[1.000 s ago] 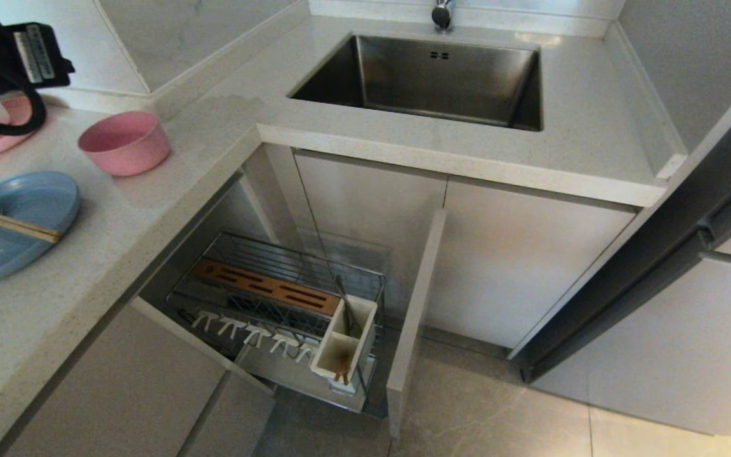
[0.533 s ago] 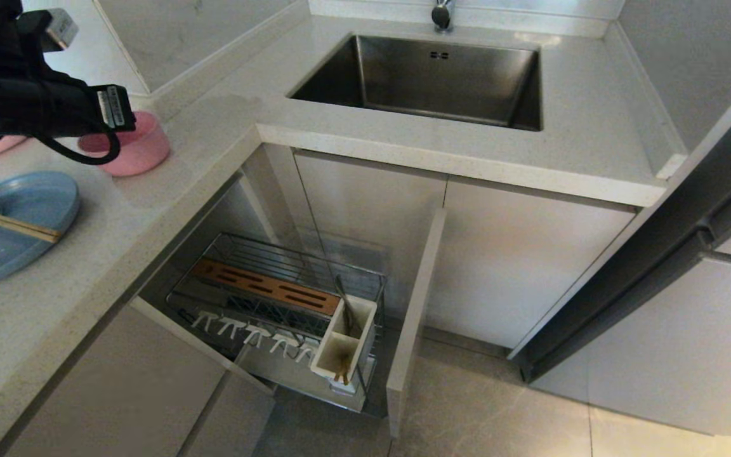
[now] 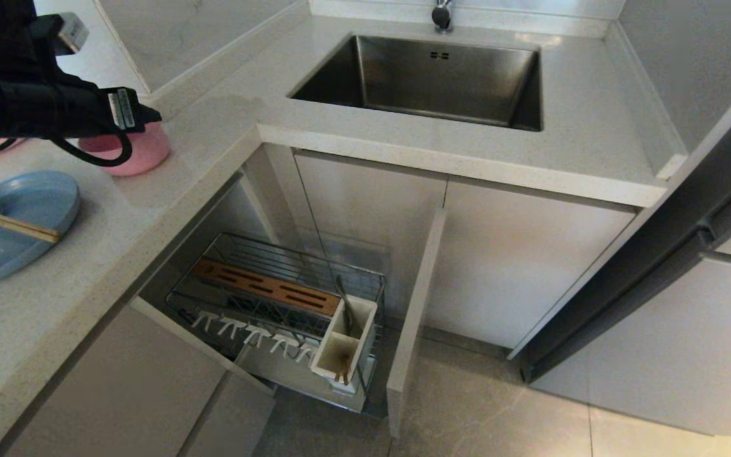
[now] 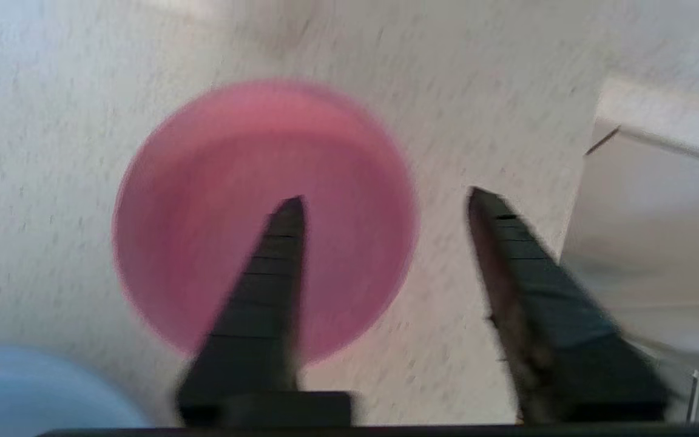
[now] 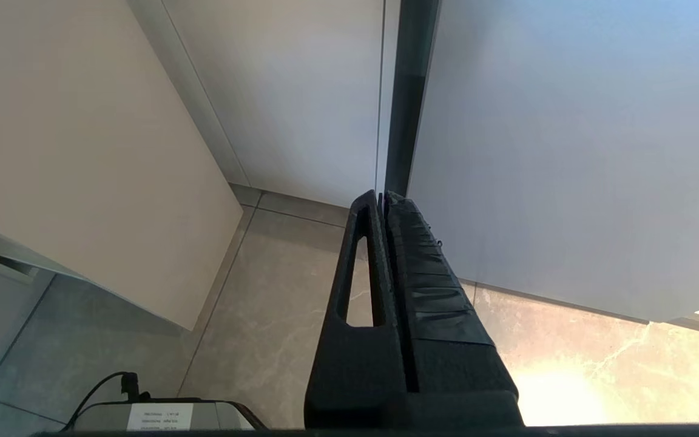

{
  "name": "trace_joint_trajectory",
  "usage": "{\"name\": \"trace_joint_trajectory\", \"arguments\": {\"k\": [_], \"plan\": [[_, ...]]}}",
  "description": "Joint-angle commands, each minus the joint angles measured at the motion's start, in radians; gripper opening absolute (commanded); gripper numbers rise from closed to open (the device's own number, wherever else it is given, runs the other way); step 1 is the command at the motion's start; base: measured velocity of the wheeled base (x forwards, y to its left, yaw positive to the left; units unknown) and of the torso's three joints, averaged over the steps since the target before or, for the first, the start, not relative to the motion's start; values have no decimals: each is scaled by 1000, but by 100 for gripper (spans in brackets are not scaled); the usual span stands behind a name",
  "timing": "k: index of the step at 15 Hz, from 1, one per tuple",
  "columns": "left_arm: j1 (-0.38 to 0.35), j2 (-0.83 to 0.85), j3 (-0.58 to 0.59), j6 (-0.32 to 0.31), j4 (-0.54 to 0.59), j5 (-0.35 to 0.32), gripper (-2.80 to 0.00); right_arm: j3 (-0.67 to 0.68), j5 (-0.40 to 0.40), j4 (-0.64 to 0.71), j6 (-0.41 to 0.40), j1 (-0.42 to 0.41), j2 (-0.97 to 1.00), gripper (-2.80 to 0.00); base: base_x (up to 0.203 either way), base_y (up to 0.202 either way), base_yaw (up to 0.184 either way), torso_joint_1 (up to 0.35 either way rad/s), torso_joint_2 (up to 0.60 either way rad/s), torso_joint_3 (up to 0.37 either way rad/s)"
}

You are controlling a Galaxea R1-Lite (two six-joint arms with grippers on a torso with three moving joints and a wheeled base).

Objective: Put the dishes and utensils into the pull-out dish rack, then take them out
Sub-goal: Pick up the bowl and place it in the cupboard

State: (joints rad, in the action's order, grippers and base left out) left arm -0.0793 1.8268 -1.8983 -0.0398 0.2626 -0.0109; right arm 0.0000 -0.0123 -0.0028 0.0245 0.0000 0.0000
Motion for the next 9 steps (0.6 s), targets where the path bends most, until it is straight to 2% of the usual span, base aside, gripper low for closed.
{"name": "trace_joint_trajectory", "arguments": {"k": [1, 9], "plan": [[7, 11, 1, 0, -3, 0, 0, 0, 0, 0, 0, 0, 2, -280, 0, 0, 0, 0, 0, 0], [16, 94, -31, 0, -59, -13, 0, 0, 0, 0, 0, 0, 2, -280, 0, 0, 0, 0, 0, 0]]}}
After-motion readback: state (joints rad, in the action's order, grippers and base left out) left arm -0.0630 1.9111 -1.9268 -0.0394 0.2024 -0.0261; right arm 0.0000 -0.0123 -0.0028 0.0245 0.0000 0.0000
